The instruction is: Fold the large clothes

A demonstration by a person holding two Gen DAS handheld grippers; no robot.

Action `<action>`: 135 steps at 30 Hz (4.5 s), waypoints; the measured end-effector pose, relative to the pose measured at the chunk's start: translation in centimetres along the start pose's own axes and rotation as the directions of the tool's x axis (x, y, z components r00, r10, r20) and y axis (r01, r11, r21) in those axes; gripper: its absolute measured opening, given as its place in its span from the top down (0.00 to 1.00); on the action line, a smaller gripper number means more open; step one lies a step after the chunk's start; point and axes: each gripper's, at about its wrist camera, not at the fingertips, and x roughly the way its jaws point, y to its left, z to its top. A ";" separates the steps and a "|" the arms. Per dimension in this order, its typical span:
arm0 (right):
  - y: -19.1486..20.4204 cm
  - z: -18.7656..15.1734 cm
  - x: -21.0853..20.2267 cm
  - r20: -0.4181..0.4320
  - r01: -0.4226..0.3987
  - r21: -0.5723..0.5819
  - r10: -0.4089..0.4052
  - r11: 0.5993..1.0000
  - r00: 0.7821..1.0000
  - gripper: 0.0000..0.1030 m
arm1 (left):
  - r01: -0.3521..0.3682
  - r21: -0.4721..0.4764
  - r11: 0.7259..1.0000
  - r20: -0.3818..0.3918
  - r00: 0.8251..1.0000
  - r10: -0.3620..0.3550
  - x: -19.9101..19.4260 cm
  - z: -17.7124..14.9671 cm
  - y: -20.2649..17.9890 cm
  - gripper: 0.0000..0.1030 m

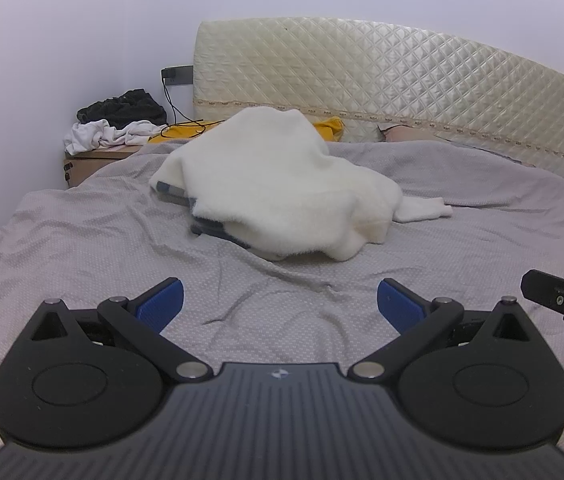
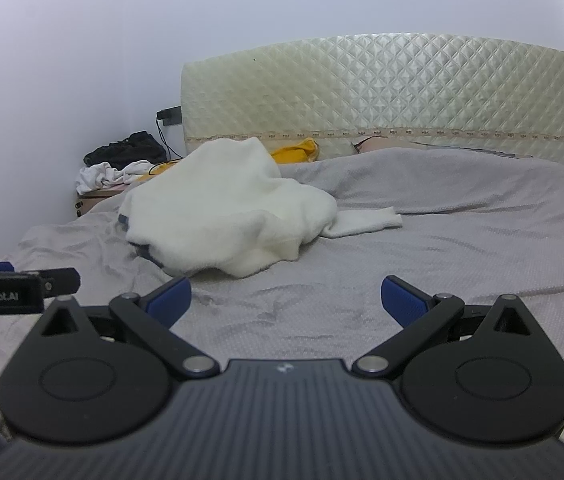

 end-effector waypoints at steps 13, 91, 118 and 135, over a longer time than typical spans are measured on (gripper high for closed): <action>0.0 -0.1 0.2 -0.006 0.003 0.003 -0.003 1.000 1.000 0.00 | 0.009 -0.015 1.000 -0.011 1.000 -0.009 0.3 -0.1 0.0 0.00; -1.3 0.6 4.0 -0.007 0.063 0.113 -0.063 0.992 0.998 0.00 | 0.078 -0.039 0.996 -0.059 0.995 -0.080 5.3 2.0 -0.8 0.00; -5.8 0.5 27.1 -0.135 -0.156 0.491 0.252 0.857 0.958 0.03 | 0.253 -0.520 0.816 -0.178 0.902 -0.393 29.6 2.1 5.9 0.12; -9.4 -0.1 39.1 -0.041 -0.313 0.663 0.450 0.680 0.892 0.31 | 0.336 -0.733 0.591 -0.007 0.865 -0.501 36.7 1.3 7.5 0.44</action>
